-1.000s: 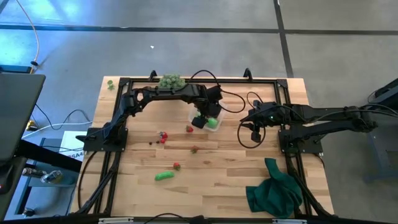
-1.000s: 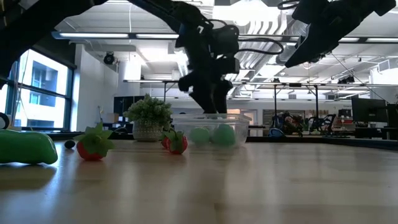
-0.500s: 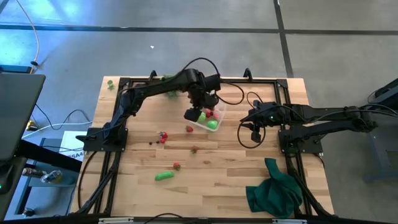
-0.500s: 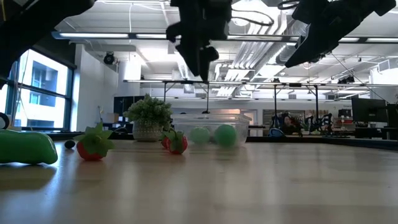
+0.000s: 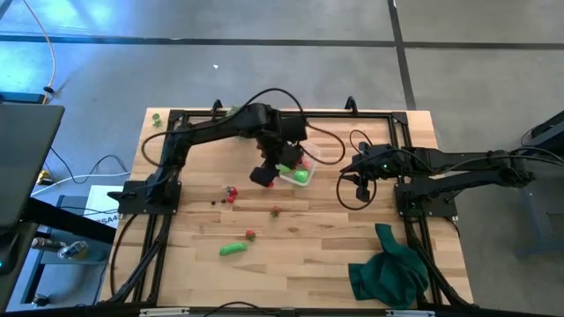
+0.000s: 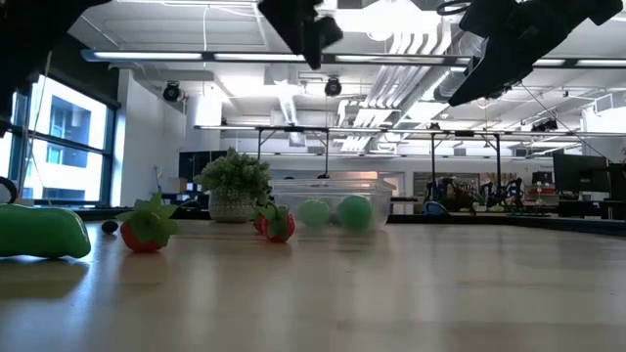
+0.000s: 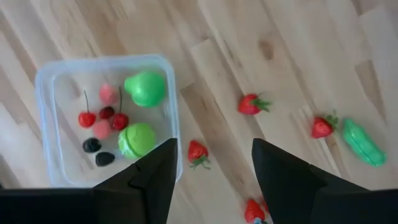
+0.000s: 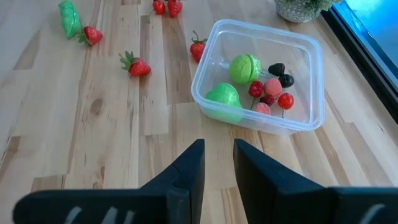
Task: Pick and placing Produce into tupperware
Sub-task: Put the strawberry into the transparent container
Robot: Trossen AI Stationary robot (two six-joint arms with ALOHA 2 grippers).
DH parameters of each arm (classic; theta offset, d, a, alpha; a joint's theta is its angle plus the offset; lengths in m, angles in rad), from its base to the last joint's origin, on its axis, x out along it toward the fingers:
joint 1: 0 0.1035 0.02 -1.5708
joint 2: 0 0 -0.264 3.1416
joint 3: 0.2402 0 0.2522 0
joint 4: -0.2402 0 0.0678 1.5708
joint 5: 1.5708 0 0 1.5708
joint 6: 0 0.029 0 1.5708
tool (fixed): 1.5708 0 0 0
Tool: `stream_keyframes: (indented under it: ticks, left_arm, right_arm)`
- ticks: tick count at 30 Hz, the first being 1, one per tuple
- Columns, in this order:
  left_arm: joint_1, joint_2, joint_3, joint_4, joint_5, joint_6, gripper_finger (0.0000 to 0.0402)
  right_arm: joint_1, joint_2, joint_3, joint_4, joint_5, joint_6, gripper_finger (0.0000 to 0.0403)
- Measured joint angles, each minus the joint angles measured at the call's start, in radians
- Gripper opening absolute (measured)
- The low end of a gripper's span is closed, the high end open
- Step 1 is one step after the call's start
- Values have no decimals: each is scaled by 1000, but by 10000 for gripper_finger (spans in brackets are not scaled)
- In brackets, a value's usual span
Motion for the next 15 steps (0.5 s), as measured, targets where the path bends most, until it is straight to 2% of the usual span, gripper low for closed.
stream_keyframes:
  ticks: [15]
  left_arm:
    - [-182, -210, 0, 0, -225, -156, 186]
  right_arm:
    - [0, 0, 0, 0, 1, 0, 75]
